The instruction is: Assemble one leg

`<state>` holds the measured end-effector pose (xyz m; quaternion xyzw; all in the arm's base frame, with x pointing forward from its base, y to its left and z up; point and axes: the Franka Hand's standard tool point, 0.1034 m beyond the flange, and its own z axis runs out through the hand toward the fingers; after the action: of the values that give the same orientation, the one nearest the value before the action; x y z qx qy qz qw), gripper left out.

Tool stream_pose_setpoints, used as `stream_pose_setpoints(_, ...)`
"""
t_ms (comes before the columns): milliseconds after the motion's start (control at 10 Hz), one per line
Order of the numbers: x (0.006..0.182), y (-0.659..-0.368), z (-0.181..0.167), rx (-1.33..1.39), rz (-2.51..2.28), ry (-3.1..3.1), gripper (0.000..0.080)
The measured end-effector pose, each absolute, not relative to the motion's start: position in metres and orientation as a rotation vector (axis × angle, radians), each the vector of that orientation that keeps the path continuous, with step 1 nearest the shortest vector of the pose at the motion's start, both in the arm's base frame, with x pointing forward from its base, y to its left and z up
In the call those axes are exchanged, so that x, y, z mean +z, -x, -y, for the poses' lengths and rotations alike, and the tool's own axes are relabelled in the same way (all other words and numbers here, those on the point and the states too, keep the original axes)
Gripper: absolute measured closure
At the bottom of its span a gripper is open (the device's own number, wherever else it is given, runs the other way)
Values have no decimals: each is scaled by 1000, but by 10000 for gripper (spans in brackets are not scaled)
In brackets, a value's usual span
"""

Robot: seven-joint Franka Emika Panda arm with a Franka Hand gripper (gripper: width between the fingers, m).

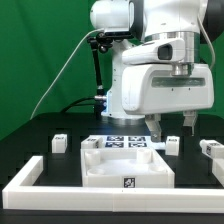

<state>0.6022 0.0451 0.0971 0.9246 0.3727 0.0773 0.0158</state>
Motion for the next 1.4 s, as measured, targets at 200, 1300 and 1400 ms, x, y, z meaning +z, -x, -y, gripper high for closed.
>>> stream_pose_setpoints(200,91,-595,-43,192,-1461,-2707,150)
stream_pose_setpoints(1300,72,-563,-13,12,-2158,-2183,150)
stream_pose_setpoints(1400,71,-563,-13,12,-2158,-2184,150)
